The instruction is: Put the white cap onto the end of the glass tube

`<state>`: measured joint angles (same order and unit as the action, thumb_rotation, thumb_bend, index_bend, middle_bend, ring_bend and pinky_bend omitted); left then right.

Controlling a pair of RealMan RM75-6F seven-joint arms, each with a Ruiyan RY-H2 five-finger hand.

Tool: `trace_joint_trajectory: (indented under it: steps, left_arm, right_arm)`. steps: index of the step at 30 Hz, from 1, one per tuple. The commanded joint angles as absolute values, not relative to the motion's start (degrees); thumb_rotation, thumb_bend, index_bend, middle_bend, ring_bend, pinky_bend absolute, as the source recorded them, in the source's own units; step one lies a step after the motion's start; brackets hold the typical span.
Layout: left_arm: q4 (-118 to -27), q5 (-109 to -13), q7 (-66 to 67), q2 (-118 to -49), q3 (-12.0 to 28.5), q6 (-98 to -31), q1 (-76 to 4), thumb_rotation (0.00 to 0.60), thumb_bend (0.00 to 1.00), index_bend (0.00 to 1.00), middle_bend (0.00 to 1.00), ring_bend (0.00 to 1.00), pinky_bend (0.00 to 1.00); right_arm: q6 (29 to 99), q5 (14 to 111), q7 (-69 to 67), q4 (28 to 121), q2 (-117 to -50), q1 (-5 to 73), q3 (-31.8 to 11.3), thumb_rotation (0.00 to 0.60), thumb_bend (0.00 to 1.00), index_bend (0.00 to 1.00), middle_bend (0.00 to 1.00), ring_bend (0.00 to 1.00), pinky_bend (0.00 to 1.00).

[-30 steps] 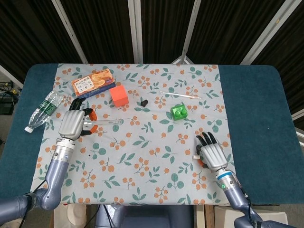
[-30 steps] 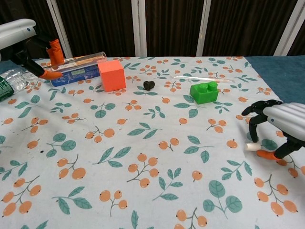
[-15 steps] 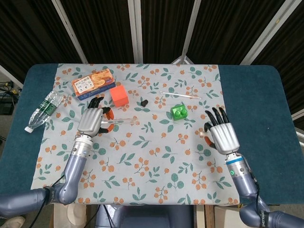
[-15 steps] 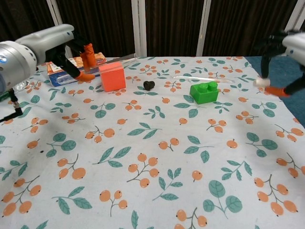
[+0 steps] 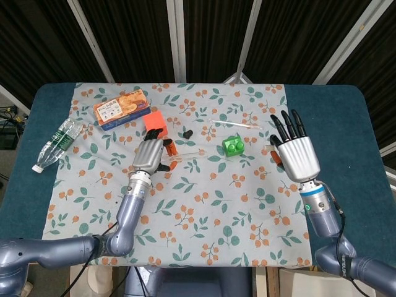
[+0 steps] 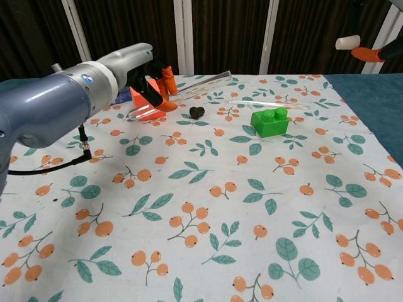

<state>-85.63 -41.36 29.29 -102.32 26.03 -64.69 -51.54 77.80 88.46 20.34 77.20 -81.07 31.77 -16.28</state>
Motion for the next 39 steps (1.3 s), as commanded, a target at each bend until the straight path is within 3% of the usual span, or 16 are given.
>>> trace_joint_trajectory:
  steps: [1, 9, 23, 39]
  left_arm:
    - [-85.0, -40.3, 29.6, -102.9, 26.5, -64.3, -52.5, 0.6, 0.67, 0.59, 0.53, 0.09, 0.0]
    - [-84.8, -38.2, 30.4, -103.9, 26.9, -64.2, -54.2, 0.6, 0.67, 0.59, 0.54, 0.1, 0.0]
    - [-78.9, -46.4, 14.1, -108.5, 27.4, -63.2, -52.8, 0.6, 0.67, 0.58, 0.54, 0.12, 0.0]
    - [-78.4, -42.2, 15.7, -109.4, 29.9, -61.4, -55.1, 0.6, 0.67, 0.58, 0.54, 0.12, 0.0]
  right_arm:
    - [78.4, 89.8, 20.2, 75.3, -81.4, 32.7, -16.0, 0.6, 0.44, 0.59, 0.17, 0.02, 0.0]
    - [79.4, 91.7, 20.6, 71.4, -82.7, 33.6, -14.6, 0.6, 0.44, 0.59, 0.17, 0.02, 0.0]
    - [81.5, 94.1, 20.1, 67.0, -84.2, 36.1, -14.4, 0.6, 0.44, 0.59, 0.17, 0.02, 0.0]
    - [80.7, 97.2, 20.8, 62.9, -84.3, 40.6, -13.6, 0.6, 0.44, 0.59, 0.17, 0.02, 0.0]
